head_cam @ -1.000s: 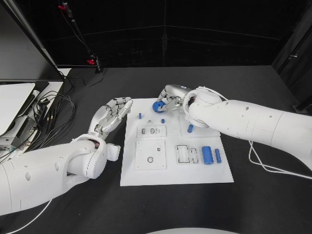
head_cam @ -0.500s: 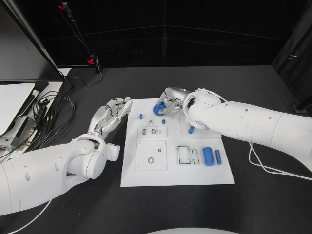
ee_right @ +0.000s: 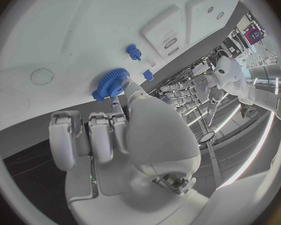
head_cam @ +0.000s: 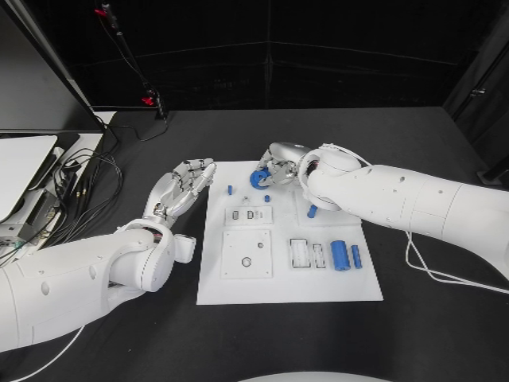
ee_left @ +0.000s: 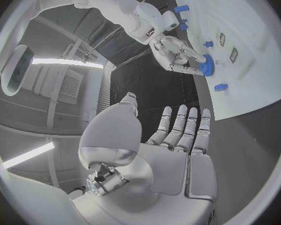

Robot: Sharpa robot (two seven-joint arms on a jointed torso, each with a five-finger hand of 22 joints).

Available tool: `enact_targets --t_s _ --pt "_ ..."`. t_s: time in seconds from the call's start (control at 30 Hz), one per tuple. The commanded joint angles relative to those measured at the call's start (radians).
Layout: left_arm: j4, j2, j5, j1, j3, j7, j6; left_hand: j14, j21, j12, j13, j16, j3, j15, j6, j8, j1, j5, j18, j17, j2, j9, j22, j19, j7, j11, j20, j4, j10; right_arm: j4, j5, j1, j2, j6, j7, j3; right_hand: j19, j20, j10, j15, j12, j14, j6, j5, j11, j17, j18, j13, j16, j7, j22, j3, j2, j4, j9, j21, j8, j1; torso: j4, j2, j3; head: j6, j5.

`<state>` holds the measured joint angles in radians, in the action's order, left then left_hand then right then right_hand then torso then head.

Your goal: Assemble the parts on the task board

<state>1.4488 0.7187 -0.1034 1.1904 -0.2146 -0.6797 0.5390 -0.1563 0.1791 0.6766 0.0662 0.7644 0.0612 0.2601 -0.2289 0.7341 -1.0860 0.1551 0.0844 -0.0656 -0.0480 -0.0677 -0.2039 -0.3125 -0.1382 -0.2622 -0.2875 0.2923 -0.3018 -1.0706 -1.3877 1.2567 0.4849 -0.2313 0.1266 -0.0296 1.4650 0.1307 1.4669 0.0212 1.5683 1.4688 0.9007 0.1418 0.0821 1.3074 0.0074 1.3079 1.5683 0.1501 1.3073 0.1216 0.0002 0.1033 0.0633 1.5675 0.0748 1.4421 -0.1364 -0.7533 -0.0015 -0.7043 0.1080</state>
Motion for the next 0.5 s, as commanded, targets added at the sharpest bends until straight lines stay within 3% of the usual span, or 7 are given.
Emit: enact_targets --t_s 0.03,0.2,0.5 --pt "0.001 -0.001 -0.006 0.002 0.001 -0.241 -0.009 -0.001 0.004 0.006 -0.001 0.004 0.005 0.003 -0.008 0.001 0.0 0.003 0.009 0.001 -0.006 0.001 -0.001 0.009 -0.16 -0.003 0.0 -0.001 -0.003 0.003 -0.005 -0.002 0.002 0.027 0.024 -0.002 0.099 -0.003 0.104 -0.004 0.003 0.102 -0.021 -0.007 -0.004 0.263 -0.005 0.263 0.002 -0.002 0.257 -0.005 -0.009 -0.001 0.0 -0.002 -0.01 0.001 0.0002 0.0 -0.0002 -0.001 0.0" --pt "0.0 -0.001 -0.006 0.002 0.001 -0.24 -0.009 -0.001 0.004 0.006 -0.001 0.004 0.005 0.003 -0.008 0.001 0.0 0.003 0.009 0.001 -0.006 0.001 -0.001 0.009 -0.16 -0.003 0.0 -0.001 -0.003 0.004 -0.005 -0.002 0.002 0.038 0.033 -0.002 0.096 -0.005 0.104 -0.008 0.003 0.102 -0.053 -0.011 -0.009 0.263 -0.004 0.263 0.002 -0.003 0.254 -0.008 -0.011 -0.001 0.0 -0.005 -0.013 -0.004 -0.0003 0.0 0.0001 -0.001 0.0" --pt "0.0 -0.001 -0.006 0.002 0.001 -0.239 -0.009 -0.001 0.005 0.007 -0.001 0.004 0.006 0.003 -0.008 0.001 -0.001 0.005 0.009 0.001 -0.008 0.001 -0.001 0.009 -0.16 -0.003 0.0 -0.001 -0.003 0.003 -0.005 -0.002 0.003 0.053 0.042 -0.002 0.092 -0.002 0.104 -0.001 0.003 0.102 -0.065 -0.015 0.003 0.263 -0.002 0.263 0.002 0.007 0.25 -0.014 -0.009 0.006 0.002 -0.008 -0.01 -0.018 0.0 0.0 -0.0001 -0.001 0.001"
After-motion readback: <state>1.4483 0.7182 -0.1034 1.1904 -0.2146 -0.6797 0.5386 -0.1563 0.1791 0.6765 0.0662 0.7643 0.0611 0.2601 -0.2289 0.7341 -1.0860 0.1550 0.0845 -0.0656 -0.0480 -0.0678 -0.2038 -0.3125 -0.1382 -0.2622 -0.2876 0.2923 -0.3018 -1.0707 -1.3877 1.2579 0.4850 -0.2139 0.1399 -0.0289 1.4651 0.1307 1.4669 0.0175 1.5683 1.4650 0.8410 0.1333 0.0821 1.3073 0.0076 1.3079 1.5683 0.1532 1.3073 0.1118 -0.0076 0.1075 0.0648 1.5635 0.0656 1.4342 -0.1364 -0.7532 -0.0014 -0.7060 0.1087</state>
